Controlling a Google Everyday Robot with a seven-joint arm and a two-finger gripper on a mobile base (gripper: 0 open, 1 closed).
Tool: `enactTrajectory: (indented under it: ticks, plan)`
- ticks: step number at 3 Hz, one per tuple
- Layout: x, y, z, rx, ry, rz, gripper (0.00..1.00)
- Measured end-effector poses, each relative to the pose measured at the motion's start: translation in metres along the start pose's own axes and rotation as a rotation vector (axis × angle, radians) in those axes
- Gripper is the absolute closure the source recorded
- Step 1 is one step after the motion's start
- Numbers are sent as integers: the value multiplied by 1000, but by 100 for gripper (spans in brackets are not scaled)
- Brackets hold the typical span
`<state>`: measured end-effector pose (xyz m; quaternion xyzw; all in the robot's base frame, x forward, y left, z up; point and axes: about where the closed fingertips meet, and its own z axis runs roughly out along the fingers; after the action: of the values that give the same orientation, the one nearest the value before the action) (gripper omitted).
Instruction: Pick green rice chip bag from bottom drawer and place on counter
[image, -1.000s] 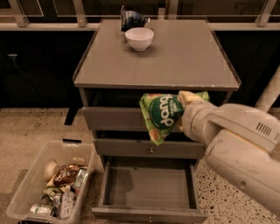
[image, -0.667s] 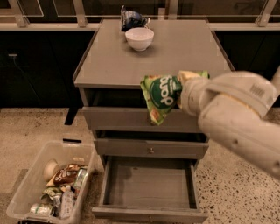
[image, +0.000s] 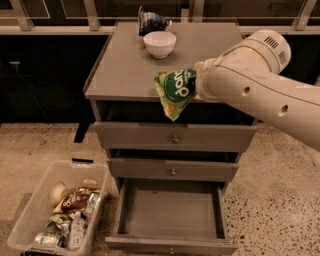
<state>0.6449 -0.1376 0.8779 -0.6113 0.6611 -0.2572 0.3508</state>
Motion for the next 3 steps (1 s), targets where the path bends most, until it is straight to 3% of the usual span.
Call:
enactTrajectory:
  ticks: [1, 2, 3]
  plan:
    - [1, 0, -1, 1, 1, 1, 100]
    - [11, -12, 0, -10, 53, -13, 100]
    - [43, -19, 33, -114, 127, -11, 100]
